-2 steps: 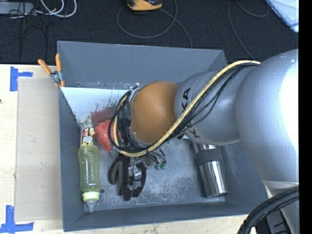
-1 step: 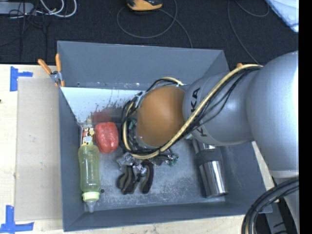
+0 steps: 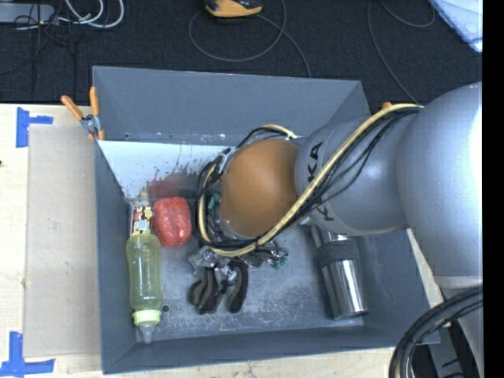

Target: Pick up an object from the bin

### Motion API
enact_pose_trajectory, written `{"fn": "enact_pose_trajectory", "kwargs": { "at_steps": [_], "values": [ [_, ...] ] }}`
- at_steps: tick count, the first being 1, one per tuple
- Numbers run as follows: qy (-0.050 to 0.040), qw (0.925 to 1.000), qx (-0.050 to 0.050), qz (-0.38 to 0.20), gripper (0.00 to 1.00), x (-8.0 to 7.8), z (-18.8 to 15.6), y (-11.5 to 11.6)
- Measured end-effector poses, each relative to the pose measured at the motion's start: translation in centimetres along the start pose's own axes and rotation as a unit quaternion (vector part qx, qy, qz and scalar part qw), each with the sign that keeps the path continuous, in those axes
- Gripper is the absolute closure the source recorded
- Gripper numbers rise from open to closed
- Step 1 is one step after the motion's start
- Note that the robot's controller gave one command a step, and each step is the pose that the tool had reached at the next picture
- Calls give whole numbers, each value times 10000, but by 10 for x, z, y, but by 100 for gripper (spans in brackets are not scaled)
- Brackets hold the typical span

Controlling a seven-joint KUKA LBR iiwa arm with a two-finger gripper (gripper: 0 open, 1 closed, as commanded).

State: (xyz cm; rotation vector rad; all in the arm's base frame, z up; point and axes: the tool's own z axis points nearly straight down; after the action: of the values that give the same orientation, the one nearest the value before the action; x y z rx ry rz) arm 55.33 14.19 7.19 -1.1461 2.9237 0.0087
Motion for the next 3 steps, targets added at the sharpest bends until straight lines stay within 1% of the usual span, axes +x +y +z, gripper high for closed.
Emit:
{"fn": "enact_pose_trajectory", "kwargs": {
  "at_steps": [3],
  "values": [
    [0, 10000, -1, 19, 100, 0, 0, 0]
  ]
}}
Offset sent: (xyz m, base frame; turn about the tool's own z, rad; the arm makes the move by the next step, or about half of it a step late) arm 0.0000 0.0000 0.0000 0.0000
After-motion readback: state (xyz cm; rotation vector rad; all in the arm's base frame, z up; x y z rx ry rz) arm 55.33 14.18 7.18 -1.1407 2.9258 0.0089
